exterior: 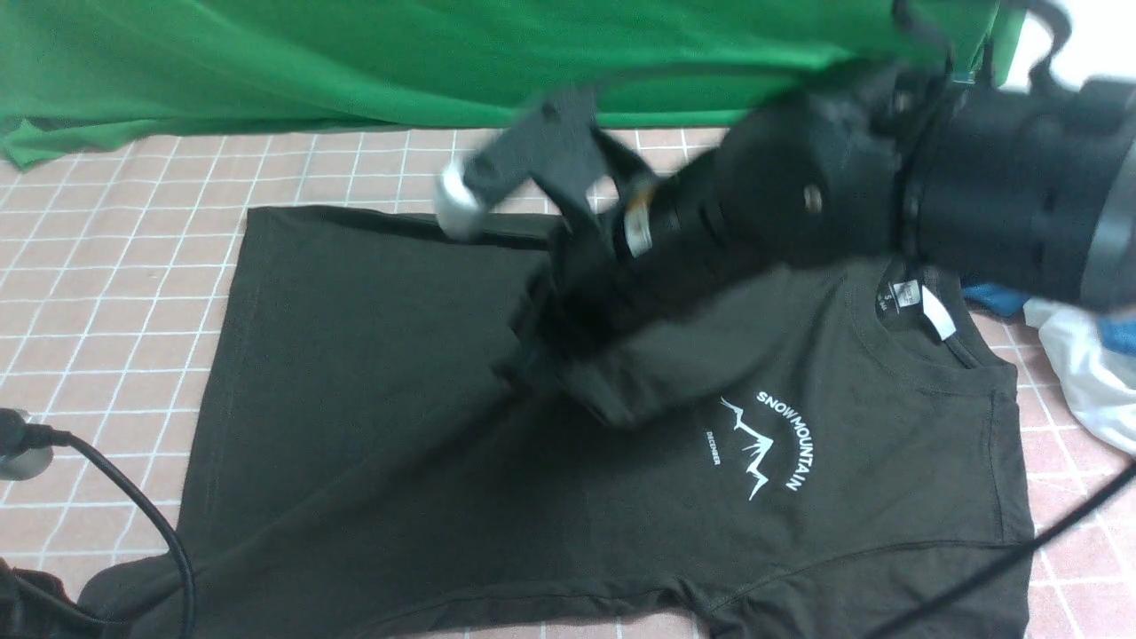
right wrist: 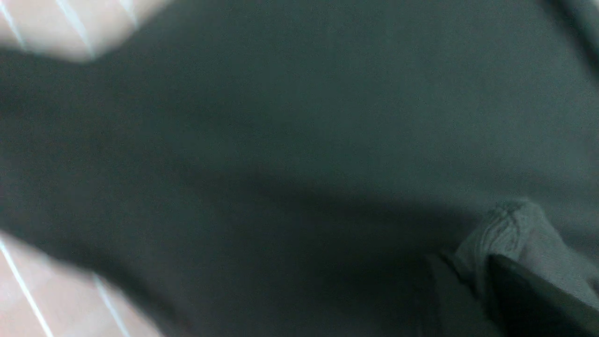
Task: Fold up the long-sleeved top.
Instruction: Use the right arm to drag and place the cuff at thecentered position on the left edge of the fabric
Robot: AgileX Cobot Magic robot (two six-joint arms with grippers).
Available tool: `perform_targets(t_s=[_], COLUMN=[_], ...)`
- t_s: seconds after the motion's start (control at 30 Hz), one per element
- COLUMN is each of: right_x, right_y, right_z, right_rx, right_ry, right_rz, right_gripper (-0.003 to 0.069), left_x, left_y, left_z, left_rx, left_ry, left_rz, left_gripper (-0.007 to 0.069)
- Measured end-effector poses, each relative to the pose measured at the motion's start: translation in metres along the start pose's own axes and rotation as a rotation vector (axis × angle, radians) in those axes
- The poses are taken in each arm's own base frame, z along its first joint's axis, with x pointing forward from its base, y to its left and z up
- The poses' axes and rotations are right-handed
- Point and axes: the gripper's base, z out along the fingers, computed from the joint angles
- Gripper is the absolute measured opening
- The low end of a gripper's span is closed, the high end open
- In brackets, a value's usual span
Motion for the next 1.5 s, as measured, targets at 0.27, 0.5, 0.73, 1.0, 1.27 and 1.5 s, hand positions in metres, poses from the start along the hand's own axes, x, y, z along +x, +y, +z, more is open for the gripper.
perform_targets(t_s=[0.27,0.5,0.73,1.0,1.27,1.5], right_x=[-0.037,-0.047,-0.059,-0.052,-0.043,-0.048], right_y=[0.006,0.014,0.033,0.035,0.045,0.041], right_z=[0.031,0.038,0.018,0.032,0.065,0.043], right_rx=[-0.125,-0.203,-0.264,-0.281,-0.294,-0.3], right_ry=[-0.049,0.032,0.052,0.117,0.152,0.194], right_rz=[0.049,0.025,-0.035,-0.035,-0.025,-0.041], right_gripper=[0.0116,0.0116,0.0116,0.0116,0.0248,0.0505], left_x=[0.0,0.0,0.0,0.0,0.0,0.0], left_y=[0.0,0.0,0.0,0.0,0.0,0.0], left_z=[0.0,0.0,0.0,0.0,0.0,0.0], left_rx=[0.002,0.003,0.003,0.003,0.002,0.003], left_ry=[0.0,0.0,0.0,0.0,-0.004,-0.001], left_rz=[0.003,0.003,0.003,0.005,0.006,0.006], left_gripper=[0.0039,0.0039,0.0039,0.0039,0.0039,0.0039])
